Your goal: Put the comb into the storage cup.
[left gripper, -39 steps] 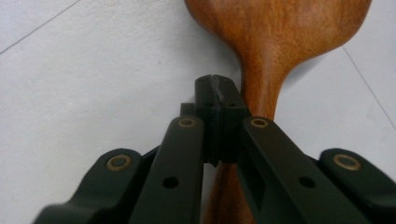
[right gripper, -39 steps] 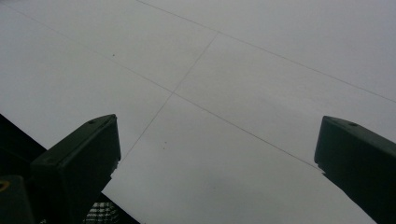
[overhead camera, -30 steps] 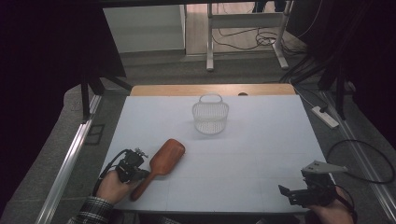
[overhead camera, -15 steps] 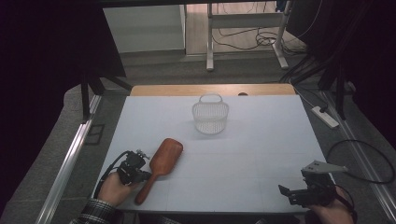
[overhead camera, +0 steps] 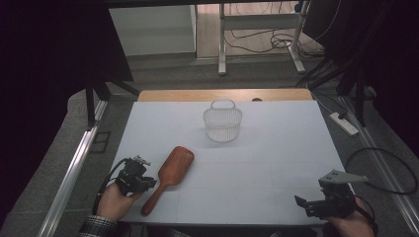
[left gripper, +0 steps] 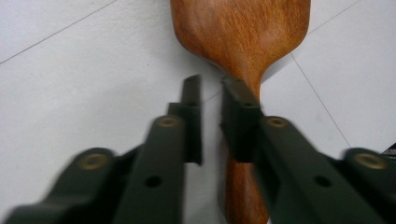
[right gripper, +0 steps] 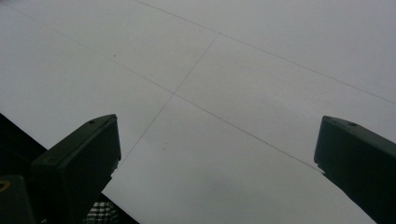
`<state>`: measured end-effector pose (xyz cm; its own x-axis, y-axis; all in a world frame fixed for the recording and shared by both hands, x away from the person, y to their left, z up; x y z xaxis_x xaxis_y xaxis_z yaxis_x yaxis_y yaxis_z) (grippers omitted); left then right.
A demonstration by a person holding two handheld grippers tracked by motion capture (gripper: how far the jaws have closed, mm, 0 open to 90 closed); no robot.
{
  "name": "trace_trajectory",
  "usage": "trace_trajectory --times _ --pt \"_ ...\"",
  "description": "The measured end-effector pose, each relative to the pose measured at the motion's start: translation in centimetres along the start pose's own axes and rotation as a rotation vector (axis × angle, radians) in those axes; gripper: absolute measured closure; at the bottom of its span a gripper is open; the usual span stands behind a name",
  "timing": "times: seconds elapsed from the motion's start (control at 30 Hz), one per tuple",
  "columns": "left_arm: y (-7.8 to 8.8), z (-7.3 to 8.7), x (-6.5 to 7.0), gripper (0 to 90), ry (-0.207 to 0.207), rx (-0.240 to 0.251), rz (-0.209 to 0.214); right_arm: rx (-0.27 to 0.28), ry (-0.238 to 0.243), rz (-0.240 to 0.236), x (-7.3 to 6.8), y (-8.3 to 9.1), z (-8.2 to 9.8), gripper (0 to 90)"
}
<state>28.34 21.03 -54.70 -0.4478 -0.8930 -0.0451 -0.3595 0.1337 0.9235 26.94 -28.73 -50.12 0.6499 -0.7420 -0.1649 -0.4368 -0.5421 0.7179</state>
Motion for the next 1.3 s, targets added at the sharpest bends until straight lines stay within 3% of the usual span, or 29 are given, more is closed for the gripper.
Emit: trace_trajectory --times 0.03,0.1,0.17,0.47,0.77,1.0,1.3 --pt "0.1 0.0 0.0 69.5 0.005 0.002 -0.002 0.001 0.000 -0.001 0.0 0.0 0.0 0.5" --pt "0.4 -0.1 0.0 53.8 0.010 0.014 -0.014 0.001 -0.001 0.000 0.0 0.0 0.0 0.4" --pt "0.7 -0.2 0.0 50.6 0.016 0.026 -0.019 0.002 -0.001 0.000 0.0 0.0 0.0 0.5" --pt "1.0 -0.4 0.8 12.8 0.008 0.036 -0.018 0.002 0.004 0.001 0.0 0.0 0.0 0.4" --pt "1.1 -0.8 1.7 0.5 -0.029 0.055 -0.031 0.001 0.007 -0.002 0.0 0.0 0.0 0.4" --pt "0.8 -1.0 1.8 0.0 -0.027 0.053 -0.039 0.003 0.010 -0.006 -0.1 0.0 0.0 0.3" --pt "-0.8 -0.3 1.5 0.0 -0.018 0.035 -0.059 0.000 0.015 -0.006 -0.1 0.0 0.0 0.2"
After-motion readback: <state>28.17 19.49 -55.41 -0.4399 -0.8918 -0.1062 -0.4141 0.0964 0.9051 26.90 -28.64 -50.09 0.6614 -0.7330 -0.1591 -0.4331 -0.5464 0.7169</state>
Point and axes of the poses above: each handheld gripper's, and its own axes: y roughly backward along the jaws, z roughly out of its underside, x roughly to its right, the point moved 7 cm from there along -y, roughly forward along the jaws, and after that the axes turned 11 degrees about -z, right-handed, at the moved point
